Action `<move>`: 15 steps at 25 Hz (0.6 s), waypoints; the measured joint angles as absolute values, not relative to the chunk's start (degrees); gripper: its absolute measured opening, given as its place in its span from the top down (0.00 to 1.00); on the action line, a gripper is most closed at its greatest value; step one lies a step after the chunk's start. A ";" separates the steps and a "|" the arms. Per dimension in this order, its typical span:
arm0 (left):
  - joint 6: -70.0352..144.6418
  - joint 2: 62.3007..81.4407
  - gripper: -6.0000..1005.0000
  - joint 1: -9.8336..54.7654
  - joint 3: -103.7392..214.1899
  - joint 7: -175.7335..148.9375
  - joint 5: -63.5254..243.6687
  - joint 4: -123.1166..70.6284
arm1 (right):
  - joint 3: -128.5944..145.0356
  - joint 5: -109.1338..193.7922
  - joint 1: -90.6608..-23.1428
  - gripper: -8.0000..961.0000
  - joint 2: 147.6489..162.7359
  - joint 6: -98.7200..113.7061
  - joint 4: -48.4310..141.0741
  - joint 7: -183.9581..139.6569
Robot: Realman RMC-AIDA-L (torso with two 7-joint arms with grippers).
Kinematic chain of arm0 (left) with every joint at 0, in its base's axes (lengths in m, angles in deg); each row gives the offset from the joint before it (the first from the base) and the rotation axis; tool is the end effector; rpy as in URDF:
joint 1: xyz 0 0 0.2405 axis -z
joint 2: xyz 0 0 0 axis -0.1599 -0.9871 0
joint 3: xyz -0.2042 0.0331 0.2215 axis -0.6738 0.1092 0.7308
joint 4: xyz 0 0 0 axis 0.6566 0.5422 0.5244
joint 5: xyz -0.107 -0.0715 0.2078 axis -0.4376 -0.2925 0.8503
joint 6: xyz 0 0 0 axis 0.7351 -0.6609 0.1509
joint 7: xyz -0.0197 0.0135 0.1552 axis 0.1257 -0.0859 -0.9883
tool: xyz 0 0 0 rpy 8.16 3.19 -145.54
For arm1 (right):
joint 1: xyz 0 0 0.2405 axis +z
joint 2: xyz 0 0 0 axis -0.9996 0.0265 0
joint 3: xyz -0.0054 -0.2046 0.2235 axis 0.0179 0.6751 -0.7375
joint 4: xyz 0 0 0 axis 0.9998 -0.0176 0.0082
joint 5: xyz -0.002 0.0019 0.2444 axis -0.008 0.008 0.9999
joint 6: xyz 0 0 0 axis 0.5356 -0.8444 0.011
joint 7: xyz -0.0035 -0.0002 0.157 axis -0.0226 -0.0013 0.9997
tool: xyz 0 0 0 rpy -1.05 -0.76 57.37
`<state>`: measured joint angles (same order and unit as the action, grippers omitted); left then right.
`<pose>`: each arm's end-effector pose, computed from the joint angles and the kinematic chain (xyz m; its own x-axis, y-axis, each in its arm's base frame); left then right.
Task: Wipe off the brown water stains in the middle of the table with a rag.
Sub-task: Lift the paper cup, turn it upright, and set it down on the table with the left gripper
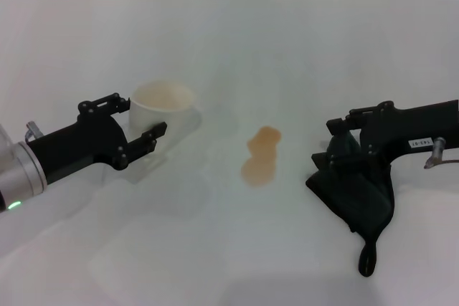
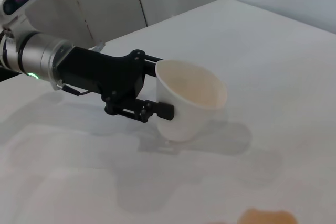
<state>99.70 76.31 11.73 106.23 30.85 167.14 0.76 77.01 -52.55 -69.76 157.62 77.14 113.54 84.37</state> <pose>-0.3670 0.3575 -0.0717 0.8973 0.0609 0.4371 0.3069 -0.7978 -0.5189 0.2586 0.3746 -0.0228 0.8932 -0.3833 -0.2352 -0.4298 -0.8815 -0.1956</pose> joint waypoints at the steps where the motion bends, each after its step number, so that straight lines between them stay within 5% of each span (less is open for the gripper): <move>1: 99.55 76.31 0.41 11.71 106.25 30.82 167.14 0.76 | 77.17 -52.55 -69.76 0.25 157.62 77.13 113.54 84.37; 15: 98.93 76.46 0.41 11.52 106.54 29.01 166.91 -0.65 | 77.79 -52.56 -69.83 0.25 157.62 77.00 113.60 84.27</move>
<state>98.93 76.46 11.52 106.54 29.01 166.91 -0.65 77.79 -52.56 -69.83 157.62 77.00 113.60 84.27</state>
